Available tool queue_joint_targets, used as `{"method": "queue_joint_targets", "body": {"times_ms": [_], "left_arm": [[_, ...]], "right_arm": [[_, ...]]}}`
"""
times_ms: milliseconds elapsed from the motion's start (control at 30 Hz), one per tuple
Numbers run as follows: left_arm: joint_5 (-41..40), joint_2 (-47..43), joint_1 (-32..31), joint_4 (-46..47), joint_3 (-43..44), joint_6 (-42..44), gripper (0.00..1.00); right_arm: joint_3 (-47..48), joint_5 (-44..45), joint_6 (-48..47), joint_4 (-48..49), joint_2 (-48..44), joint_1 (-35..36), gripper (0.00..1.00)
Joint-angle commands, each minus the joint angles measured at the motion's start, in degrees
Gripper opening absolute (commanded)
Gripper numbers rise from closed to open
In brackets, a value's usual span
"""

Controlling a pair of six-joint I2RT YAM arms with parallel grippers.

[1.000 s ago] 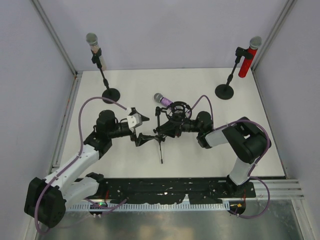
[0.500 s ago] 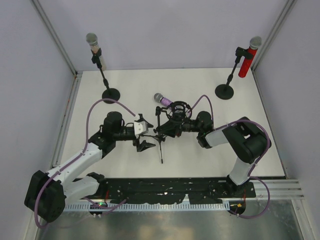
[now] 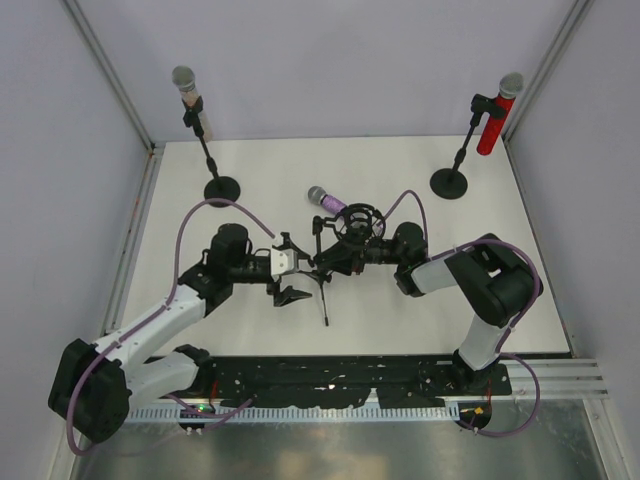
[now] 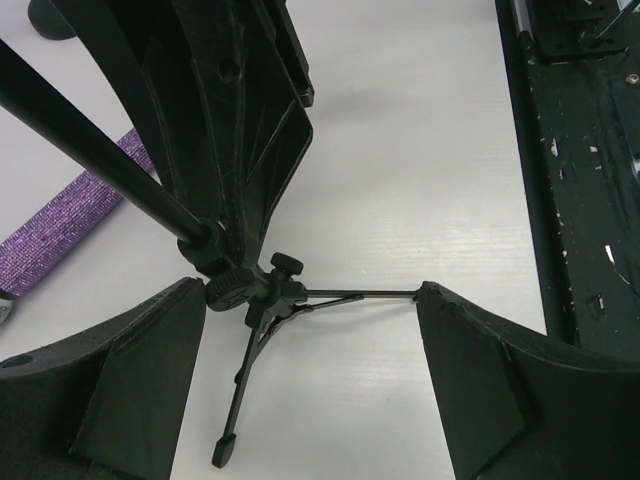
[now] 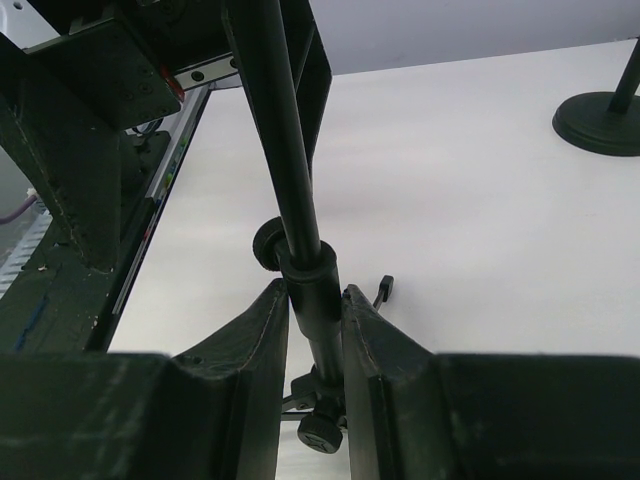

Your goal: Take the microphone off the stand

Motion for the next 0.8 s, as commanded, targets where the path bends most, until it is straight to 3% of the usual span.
{"method": "queue_joint_targets", "body": {"times_ms": [0,600,767], "left_arm": [[1.7,2.0,-1.5,-6.4,1.2,2.2,0.88],[0.5,4.1,-3.4,-8.7,2.5,2.4,0.87],[-7.0,3.4,-6.2,-7.9,2.9,3.9,0.82]], "right_arm": [[0.1,1.8,0.3,2.6,-1.0,-0.7,0.28],[-0.3,3.3,-0.1,3.0,-0.9,-1.4,0.28],[-0.3,5.6,-1.2,1.4,-1.3,-1.5,0.27]]}}
